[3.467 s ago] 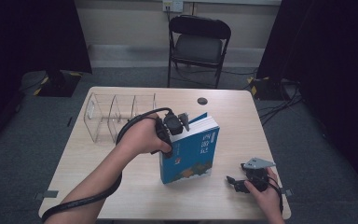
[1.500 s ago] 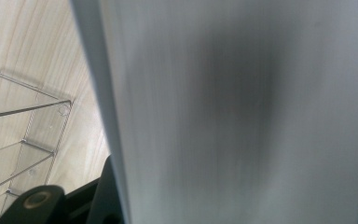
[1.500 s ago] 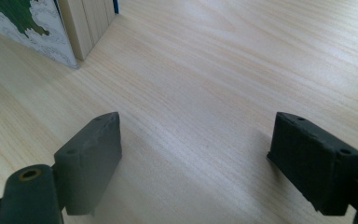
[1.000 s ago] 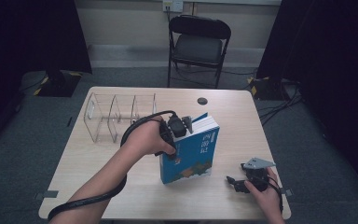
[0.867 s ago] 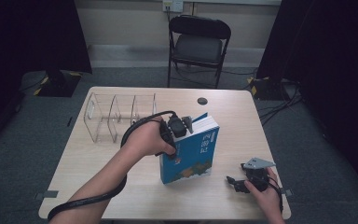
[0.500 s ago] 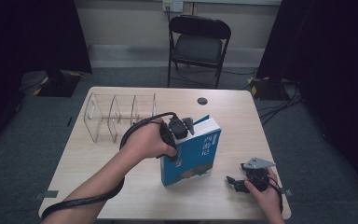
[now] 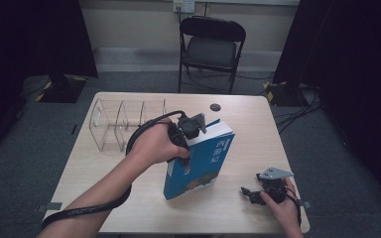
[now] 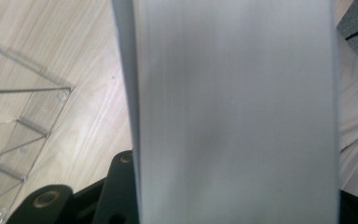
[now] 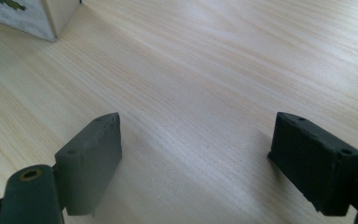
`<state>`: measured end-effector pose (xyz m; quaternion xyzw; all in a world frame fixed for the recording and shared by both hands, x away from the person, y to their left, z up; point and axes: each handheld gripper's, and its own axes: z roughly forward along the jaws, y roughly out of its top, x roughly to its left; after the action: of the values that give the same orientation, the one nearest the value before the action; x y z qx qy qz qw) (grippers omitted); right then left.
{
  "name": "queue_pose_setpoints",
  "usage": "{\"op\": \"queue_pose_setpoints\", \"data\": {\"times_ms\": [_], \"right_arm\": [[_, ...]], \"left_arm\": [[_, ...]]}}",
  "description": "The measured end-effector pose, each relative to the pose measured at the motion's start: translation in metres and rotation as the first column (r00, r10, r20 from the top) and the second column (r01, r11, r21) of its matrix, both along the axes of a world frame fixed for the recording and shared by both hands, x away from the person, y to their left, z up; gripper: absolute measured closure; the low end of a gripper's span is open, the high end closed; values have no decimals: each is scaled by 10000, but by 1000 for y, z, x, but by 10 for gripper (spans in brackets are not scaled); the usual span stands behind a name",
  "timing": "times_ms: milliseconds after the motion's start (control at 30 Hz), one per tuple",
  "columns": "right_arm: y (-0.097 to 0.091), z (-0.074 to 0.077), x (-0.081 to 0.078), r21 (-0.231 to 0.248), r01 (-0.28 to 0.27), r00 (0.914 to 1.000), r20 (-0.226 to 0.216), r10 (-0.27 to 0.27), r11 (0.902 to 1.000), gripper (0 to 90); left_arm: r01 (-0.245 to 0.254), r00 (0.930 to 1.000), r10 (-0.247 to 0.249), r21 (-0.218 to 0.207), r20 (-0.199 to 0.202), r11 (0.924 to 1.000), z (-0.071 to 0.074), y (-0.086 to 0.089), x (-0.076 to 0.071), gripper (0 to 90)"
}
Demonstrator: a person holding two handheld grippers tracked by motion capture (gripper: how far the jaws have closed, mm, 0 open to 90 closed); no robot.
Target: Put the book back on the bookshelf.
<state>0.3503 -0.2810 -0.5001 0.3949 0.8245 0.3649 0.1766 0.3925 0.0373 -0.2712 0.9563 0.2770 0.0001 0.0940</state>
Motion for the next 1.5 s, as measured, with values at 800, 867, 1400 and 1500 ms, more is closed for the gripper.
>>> {"op": "queue_pose_setpoints", "data": {"times_ms": [800,867,1400,1500], "right_arm": [[1,0,-1,-82,21,10000,6,-21,10000,150],[1,0,-1,-82,38,10000,-2,-38,10000,151],[1,0,-1,-82,6,10000,-9,-6,10000,150],[1,0,-1,-73,35,10000,0,-35,10000,150]], "left_arm": [[276,9980,-248,-484,589,9984,-24,43,-16,569],[248,9973,-197,-710,705,9972,-23,39,-13,518],[-13,9996,4,304,286,9995,-29,23,-5,594],[-27,9995,20,220,304,9998,-27,23,-6,604]]}}
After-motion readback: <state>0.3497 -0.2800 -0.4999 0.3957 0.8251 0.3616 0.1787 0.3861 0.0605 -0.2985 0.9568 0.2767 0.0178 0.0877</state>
